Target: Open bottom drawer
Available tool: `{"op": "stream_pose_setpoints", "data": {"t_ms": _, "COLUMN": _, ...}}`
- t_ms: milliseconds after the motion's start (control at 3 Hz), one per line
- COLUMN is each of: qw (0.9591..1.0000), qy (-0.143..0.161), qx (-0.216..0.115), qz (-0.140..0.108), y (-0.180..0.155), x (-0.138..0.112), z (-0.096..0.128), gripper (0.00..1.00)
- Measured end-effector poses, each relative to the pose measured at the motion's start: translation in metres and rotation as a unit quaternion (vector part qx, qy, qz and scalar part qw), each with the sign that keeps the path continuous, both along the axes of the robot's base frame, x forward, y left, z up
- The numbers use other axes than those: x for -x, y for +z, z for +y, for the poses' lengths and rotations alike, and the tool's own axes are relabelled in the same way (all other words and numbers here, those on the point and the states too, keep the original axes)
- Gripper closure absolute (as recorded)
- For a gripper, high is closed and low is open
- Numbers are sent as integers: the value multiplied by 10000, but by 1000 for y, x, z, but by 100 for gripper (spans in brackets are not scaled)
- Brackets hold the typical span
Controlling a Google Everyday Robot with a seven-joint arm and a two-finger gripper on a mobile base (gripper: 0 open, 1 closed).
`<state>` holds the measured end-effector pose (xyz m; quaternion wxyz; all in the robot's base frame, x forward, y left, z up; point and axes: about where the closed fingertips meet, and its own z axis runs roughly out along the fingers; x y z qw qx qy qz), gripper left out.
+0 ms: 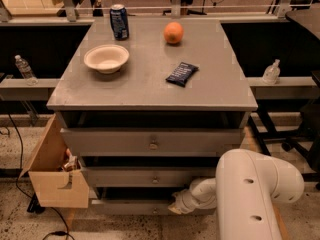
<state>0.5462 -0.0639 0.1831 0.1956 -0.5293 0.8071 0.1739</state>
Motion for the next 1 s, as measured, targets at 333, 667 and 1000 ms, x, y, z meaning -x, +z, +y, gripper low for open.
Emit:
{"op": "stream_pose_setpoints", "data": {"t_ms": 333, "qw": 10000, "qy": 0, "qx": 0, "qz": 0, "y": 0, "x": 0, "z": 0, "gripper": 100}}
{"op": "stream_pose_setpoints", "data": {"t_ms": 667, "qw": 10000, "qy": -1, "qx": 0, "qz": 0, "y": 0, "x": 0, "z": 0, "gripper": 100}}
{"op": "stream_pose_setpoints", "data": {"t_ms": 1000, "qw": 10000, "qy": -1, "qx": 0, "qz": 0, "y": 0, "x": 0, "z": 0, "gripper": 100}}
